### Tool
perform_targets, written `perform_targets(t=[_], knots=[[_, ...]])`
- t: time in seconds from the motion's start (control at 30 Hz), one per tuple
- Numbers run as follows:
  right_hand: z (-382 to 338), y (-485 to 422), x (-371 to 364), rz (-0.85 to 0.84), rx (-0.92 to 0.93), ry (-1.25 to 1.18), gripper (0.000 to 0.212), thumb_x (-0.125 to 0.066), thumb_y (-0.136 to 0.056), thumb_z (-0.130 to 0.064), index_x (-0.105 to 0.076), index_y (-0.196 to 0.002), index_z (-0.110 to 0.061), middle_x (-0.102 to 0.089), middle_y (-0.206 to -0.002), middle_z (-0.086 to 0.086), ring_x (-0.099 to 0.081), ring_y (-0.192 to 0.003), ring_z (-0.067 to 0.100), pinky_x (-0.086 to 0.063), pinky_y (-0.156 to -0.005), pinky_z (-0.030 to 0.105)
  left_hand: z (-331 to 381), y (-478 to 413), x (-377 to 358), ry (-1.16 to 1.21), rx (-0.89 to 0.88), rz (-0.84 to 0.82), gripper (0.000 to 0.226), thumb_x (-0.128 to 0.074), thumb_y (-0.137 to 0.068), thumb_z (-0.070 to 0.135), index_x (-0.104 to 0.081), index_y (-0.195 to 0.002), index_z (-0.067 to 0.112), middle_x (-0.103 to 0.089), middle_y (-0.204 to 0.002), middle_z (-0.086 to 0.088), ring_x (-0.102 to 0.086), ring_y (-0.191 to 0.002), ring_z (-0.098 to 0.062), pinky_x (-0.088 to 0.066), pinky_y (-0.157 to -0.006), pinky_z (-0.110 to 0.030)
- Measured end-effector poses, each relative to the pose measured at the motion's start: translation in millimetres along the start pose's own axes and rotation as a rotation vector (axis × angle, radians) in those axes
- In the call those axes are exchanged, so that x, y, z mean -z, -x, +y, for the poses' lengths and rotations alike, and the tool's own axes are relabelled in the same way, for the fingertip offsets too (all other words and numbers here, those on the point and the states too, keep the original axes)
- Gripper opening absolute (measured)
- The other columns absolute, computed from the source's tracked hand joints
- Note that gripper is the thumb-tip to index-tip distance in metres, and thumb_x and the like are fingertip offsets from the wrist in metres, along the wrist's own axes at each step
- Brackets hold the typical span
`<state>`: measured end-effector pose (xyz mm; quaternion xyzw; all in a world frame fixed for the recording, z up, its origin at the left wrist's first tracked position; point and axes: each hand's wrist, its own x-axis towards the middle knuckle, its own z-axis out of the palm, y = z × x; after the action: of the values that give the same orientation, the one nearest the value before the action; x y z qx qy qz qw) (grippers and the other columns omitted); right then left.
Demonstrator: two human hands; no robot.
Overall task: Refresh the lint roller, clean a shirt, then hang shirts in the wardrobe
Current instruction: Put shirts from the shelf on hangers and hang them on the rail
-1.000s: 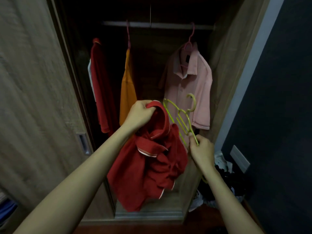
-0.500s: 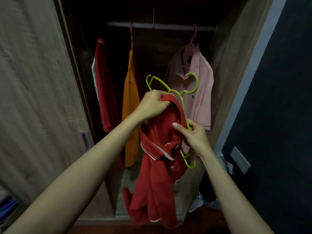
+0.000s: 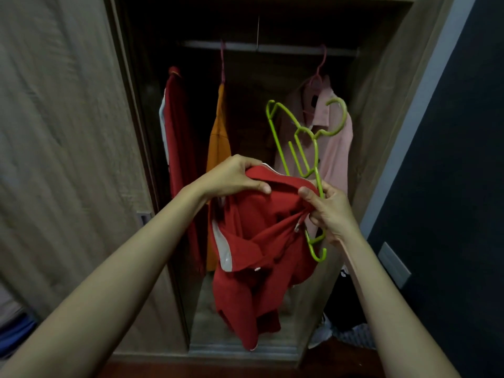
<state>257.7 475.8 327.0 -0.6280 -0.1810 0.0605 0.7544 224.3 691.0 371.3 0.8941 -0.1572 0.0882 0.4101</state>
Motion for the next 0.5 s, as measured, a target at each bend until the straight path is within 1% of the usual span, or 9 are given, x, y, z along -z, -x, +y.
perform_targets(t=[0.1,0.17,0.2,0.27,0.3,0.37,0.43,0.5], knots=[[-3.2,2.0,-2.7,0.012,-0.004,-0.012,0.032,-0.072,-0.067,-0.031,-0.063,-0.089,-0.009,-0.033,-0.037,-0.012,-0.020,-0.027,0.001,-0.014,-0.032,0.010,1.7,1.7,-0.3,0.064,0.008,0.015,0.037,-0.073,-0.068,0.044,-0.073,-0.098,0.023,-0.075,-0.095,-0.004,-0.066,-0.085,-0.008,-0.053,-0.088,-0.041],[-4.7,2.7,-4.1,0.018,-0.007,0.014,0.030,-0.073,-0.071,-0.028,-0.064,-0.090,-0.007,-0.036,-0.038,-0.011,-0.021,-0.028,0.002,-0.015,-0.032,0.012,0.6,1.1,-2.6,0.056,0.040,0.033,0.044,-0.069,-0.068,0.049,-0.074,-0.095,0.015,-0.074,-0.095,-0.012,-0.066,-0.083,-0.012,-0.054,-0.087,-0.046],[-5.5,3.1,-4.3,0.023,-0.010,0.032,0.026,-0.074,-0.074,-0.027,-0.065,-0.089,-0.007,-0.036,-0.039,-0.011,-0.021,-0.028,0.002,-0.015,-0.032,0.012,-0.7,0.6,-3.7,0.040,0.055,0.037,0.045,-0.067,-0.068,0.052,-0.075,-0.092,0.014,-0.074,-0.093,-0.013,-0.065,-0.081,-0.012,-0.053,-0.085,-0.047],[-6.9,2.9,-4.7,0.037,-0.013,0.034,0.016,-0.072,-0.080,-0.023,-0.065,-0.086,-0.009,-0.035,-0.038,-0.011,-0.021,-0.029,0.003,-0.015,-0.032,0.012,-3.7,-0.3,-6.8,0.013,0.080,0.041,0.039,-0.064,-0.070,0.056,-0.075,-0.083,0.021,-0.074,-0.086,-0.007,-0.062,-0.076,-0.008,-0.054,-0.081,-0.045],[-7.9,2.4,-5.3,0.056,-0.012,0.019,0.013,-0.071,-0.082,-0.022,-0.065,-0.084,-0.011,-0.033,-0.038,-0.010,-0.020,-0.029,0.003,-0.015,-0.033,0.011,-6.5,-0.9,-9.1,0.001,0.080,0.057,0.036,-0.064,-0.072,0.056,-0.075,-0.081,0.024,-0.074,-0.083,-0.005,-0.061,-0.075,-0.007,-0.054,-0.078,-0.043],[-11.6,1.9,-7.6,0.108,0.007,-0.015,0.009,-0.069,-0.084,-0.021,-0.065,-0.083,-0.012,-0.032,-0.037,-0.010,-0.021,-0.028,0.002,-0.016,-0.032,0.011,-14.4,-0.8,-13.6,-0.092,0.041,0.122,0.028,-0.065,-0.080,0.050,-0.074,-0.081,0.022,-0.071,-0.076,-0.002,-0.057,-0.071,-0.003,-0.051,-0.070,-0.038],[-16.8,2.2,-10.2,0.155,0.035,-0.070,0.007,-0.066,-0.086,-0.017,-0.064,-0.084,-0.012,-0.036,-0.035,-0.012,-0.025,-0.027,0.000,-0.019,-0.030,0.010,-28.6,2.8,-17.6,-0.234,-0.009,0.221,0.027,-0.063,-0.088,0.044,-0.071,-0.083,0.019,-0.066,-0.070,-0.001,-0.058,-0.068,-0.007,-0.047,-0.067,-0.037],[-21.7,1.6,-8.3,0.203,0.067,-0.137,0.007,-0.064,-0.088,-0.016,-0.062,-0.083,-0.012,-0.040,-0.036,-0.013,-0.028,-0.026,-0.002,-0.021,-0.028,0.010,-44.6,12.3,-20.8,-0.382,0.022,0.318,0.023,-0.059,-0.091,0.043,-0.068,-0.090,0.022,-0.067,-0.075,0.000,-0.065,-0.075,-0.018,-0.050,-0.067,-0.040]])
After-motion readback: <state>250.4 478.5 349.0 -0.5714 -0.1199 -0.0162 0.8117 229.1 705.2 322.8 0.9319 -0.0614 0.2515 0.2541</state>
